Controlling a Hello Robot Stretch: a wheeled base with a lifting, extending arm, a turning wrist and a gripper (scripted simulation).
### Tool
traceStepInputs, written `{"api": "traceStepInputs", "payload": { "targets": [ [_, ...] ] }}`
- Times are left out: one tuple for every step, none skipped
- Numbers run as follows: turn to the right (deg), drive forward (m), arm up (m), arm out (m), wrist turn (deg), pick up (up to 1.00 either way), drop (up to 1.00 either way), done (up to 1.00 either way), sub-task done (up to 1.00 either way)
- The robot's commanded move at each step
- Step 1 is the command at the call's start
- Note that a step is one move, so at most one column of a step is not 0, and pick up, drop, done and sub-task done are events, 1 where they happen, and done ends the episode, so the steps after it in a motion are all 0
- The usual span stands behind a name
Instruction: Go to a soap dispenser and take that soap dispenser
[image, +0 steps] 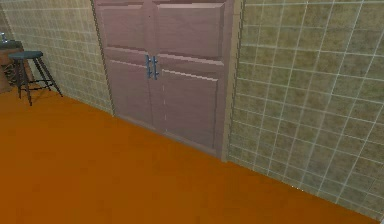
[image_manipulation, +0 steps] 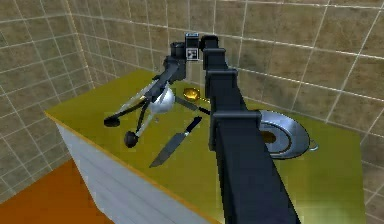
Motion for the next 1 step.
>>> {"api": "traceStepInputs", "payload": {
  "targets": [
    [0.0, 0.00, 0.00, 0.00, 45.0, 0.00, 0.00, 0.00, 0.00]
  ]
}}
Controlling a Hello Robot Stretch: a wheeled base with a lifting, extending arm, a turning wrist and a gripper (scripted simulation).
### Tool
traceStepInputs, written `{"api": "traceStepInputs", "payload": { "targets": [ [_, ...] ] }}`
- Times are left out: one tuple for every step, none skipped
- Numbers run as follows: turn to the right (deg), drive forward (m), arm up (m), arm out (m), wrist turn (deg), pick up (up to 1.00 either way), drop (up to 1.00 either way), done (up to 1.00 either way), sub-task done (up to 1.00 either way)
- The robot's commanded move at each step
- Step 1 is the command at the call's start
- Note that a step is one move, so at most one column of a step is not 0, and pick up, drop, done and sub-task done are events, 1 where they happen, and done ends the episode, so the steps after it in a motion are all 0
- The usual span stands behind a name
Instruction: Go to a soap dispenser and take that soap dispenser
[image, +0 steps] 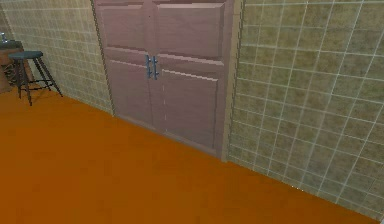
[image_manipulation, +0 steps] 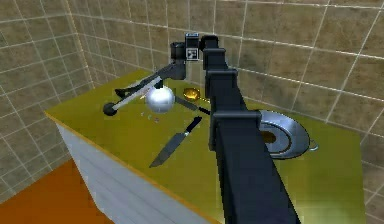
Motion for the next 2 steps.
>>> {"api": "traceStepInputs", "payload": {
  "targets": [
    [0.0, 0.00, 0.00, 0.00, 45.0, 0.00, 0.00, 0.00, 0.00],
    [0.0, 0.00, 0.00, 0.00, 12.0, 0.00, 0.00, 0.00, 0.00]
  ]
}}
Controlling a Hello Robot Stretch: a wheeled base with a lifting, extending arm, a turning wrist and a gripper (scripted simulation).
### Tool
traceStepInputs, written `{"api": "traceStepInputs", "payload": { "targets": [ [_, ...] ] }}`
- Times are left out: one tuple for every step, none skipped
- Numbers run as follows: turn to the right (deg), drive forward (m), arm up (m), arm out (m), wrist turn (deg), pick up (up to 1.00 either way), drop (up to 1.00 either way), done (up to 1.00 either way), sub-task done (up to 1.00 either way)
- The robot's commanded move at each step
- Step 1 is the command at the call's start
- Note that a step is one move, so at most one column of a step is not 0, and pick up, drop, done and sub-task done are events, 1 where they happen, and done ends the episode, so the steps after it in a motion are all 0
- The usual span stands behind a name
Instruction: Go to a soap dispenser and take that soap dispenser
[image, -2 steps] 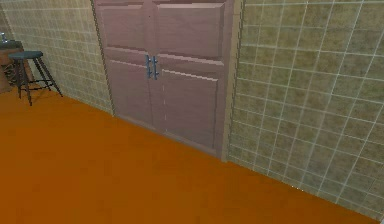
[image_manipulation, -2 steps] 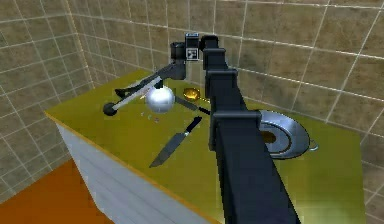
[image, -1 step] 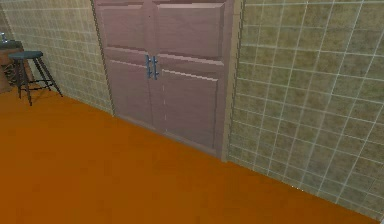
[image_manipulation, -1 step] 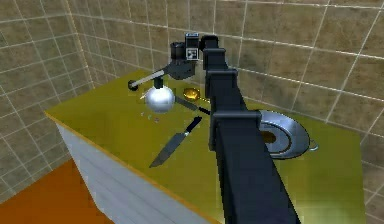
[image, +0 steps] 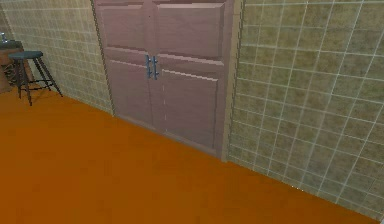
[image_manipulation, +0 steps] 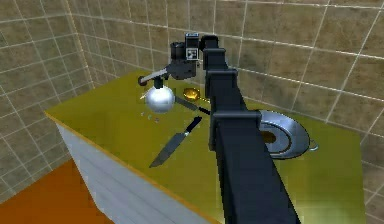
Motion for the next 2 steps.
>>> {"api": "traceStepInputs", "payload": {
  "targets": [
    [0.0, 0.00, 0.00, 0.00, 0.0, 1.00, 0.00, 0.00, 0.00],
    [0.0, 0.00, 0.00, 0.00, 0.0, 0.00, 0.00, 1.00, 0.00]
  ]
}}
